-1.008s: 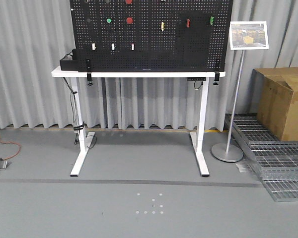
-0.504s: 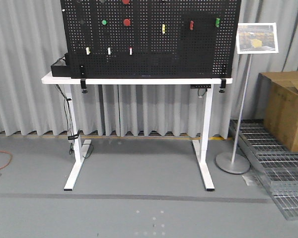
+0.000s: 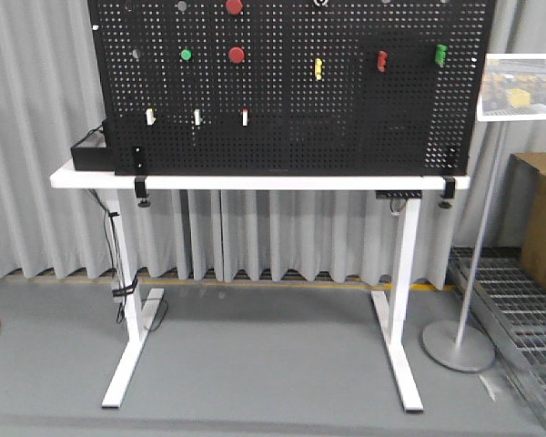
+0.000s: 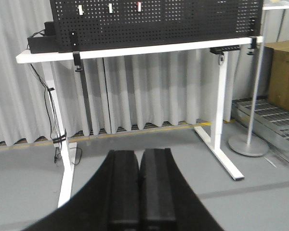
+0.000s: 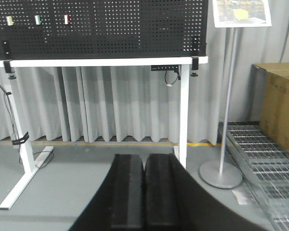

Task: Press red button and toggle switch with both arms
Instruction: 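Drive the base forward up to the black pegboard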

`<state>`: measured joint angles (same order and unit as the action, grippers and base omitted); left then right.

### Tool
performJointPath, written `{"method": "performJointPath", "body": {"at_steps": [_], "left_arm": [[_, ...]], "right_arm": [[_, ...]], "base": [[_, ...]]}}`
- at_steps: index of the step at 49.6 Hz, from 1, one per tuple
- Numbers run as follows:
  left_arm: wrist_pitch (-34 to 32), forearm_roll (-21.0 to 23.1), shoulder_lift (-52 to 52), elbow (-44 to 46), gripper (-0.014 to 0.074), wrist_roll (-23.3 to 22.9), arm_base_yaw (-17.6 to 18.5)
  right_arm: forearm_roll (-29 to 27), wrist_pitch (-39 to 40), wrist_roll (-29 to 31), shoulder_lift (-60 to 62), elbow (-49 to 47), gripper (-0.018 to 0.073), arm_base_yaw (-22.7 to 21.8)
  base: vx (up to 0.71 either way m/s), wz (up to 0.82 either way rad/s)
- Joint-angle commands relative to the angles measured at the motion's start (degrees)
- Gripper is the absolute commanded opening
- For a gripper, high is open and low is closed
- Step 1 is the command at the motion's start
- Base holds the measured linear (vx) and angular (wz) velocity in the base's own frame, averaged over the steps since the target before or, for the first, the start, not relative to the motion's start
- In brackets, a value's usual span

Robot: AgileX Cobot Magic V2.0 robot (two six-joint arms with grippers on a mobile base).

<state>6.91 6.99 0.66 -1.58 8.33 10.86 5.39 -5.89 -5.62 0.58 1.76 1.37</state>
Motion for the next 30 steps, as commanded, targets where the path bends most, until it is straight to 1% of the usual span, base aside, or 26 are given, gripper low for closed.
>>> {"method": "performJointPath", "body": {"at_steps": [1,30], "left_arm": [[-4.6,0.2,0.9,-2.0,0.0002,-0.4,0.1],[-4.6,0.2,0.9,-2.0,0.0002,-0.4,0.1]], "right_arm": [[0.1,4.8,0.5,0.9,0.6,-0.0003,-0.4],[0.1,4.8,0.5,0.9,0.6,-0.0003,-0.4]], "base": [[0.54,0.03],[0.5,-0.01]]}}
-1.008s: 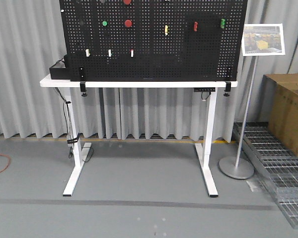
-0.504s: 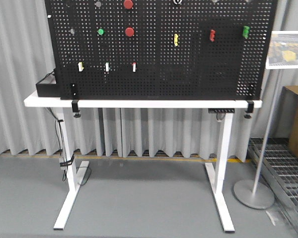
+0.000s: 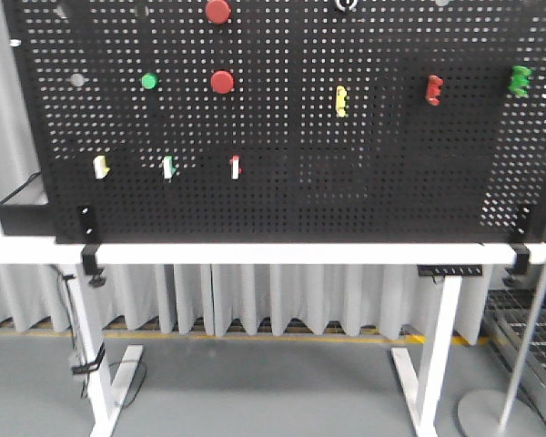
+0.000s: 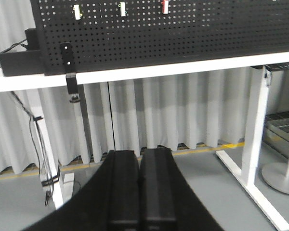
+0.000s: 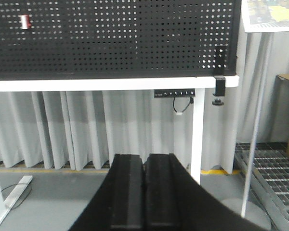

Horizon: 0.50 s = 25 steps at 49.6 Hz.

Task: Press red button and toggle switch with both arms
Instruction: 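Drive the base forward up to the black pegboard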

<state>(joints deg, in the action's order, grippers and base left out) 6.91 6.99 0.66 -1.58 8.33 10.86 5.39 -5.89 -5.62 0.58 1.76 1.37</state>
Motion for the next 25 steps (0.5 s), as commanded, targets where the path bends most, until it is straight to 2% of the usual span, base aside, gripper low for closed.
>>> {"method": "performJointPath", "body": {"at_steps": [1,25], "left_arm": [[-4.6,0.2,0.9,-2.0,0.0002,-0.4,0.1],[-4.6,0.2,0.9,-2.0,0.0002,-0.4,0.1]], "right_arm": [[0.1,4.8,0.5,0.9,0.6,-0.0003,-0.4],[0.1,4.8,0.5,0.9,0.6,-0.0003,-0.4]], "base": [[0.49,-0.02],[0.49,0.03]]}}
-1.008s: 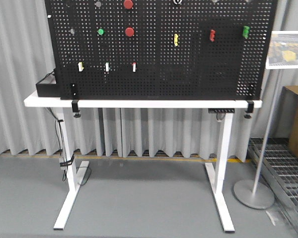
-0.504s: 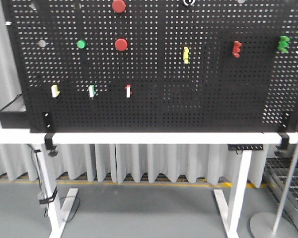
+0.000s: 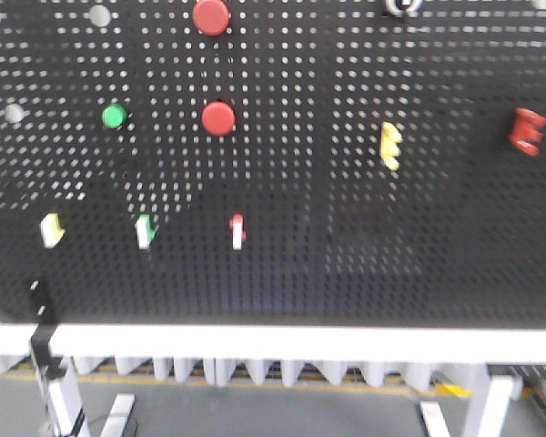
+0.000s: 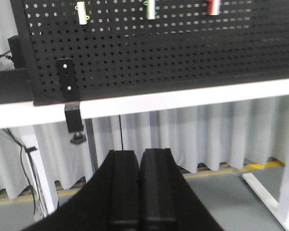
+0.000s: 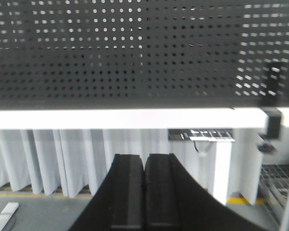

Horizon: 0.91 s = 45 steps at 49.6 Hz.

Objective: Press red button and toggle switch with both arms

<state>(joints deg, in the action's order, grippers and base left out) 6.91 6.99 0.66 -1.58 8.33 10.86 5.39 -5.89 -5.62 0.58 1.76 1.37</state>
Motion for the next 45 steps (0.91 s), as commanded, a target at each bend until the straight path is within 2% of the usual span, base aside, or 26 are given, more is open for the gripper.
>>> {"method": "performJointPath", "body": {"at_steps": [1,21,45], "left_arm": [[-4.6,0.2,0.9,-2.0,0.0002,-0.4,0.1],[-4.6,0.2,0.9,-2.0,0.0002,-0.4,0.1],[-4.6,0.2,0.9,-2.0,0.0002,-0.4,0.1]], "right_arm": [[0.1,4.8,0.5,0.9,0.6,-0.0003,-0.4],[0.1,4.8,0.5,0.9,0.6,-0.0003,-0.4],[0.1,4.8,0.5,0.9,0.6,-0.0003,-0.4]], "base": [[0.45,0.05],[0.32,0.01],[0.07,-0.01]]}}
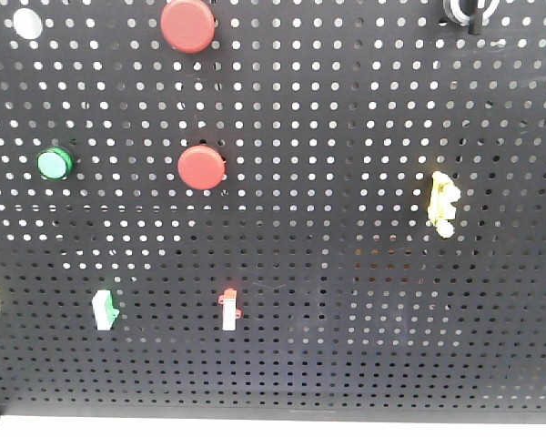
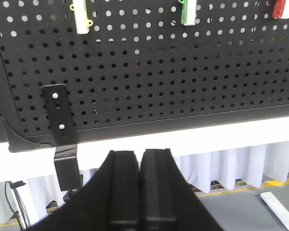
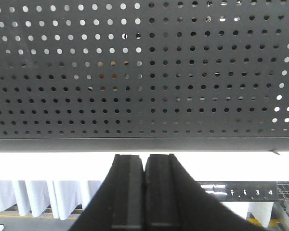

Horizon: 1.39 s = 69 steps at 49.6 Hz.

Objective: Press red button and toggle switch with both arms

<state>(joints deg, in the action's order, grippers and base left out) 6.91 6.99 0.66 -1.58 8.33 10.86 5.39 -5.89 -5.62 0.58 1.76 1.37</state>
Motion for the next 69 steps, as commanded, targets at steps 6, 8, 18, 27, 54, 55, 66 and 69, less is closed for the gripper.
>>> {"method": "performJointPath", "body": {"at_steps": [6,8,18,27,54,55,66,69], "left_arm": [[-4.6,0.2,0.9,-2.0,0.0002,-0.4,0.1],[-4.6,0.2,0.9,-2.0,0.0002,-0.4,0.1],[-10.0,0.2,0.9,-1.6,0.0002,-0.3,0.1],[-17.8,0.2,0.1,4.7,0.0002,-0.4,0.1],[-11.1,0.1,-42.5,50.7,0.0002,7.6,0.1],[-11.1,0.1,-43.4,51.5,0.0002,7.6,0.1],[-7.8,0.8,-47.4,57.5,0.0002,-0.3,1.1],[-7.5,0.8,-49.1,60.0,0.0002,-0.3,3.1]], "right_arm": [[0.1,4.8,0.5,0.9,0.6,-0.0003,-0.4],[0.1,4.8,0.5,0.9,0.6,-0.0003,-0.4],[0.1,10.7,0.5,0.9,0.3,-0.0003,-0.4],[-1.3,18.8,0.3,-0.1,-7.5,-0.0003,-0.4],[4.1,7.8,0.0,-37.5,-54.2,-0.0003,-0.4],[4.1,7.9,0.0,-38.1,-54.4,-0.0003,-0.4],[2.2,8.4,-0.3,-40.8,-54.7,-0.0003,-0.4],[1.4,8.4,-0.3,-40.7,-54.7,-0.0003,-0.4]], "base": [[0.0,0.0],[0.0,0.0],[0.0,0.0],[0.0,0.0],[0.0,0.0],[0.0,0.0],[0.0,0.0],[0.0,0.0]]}}
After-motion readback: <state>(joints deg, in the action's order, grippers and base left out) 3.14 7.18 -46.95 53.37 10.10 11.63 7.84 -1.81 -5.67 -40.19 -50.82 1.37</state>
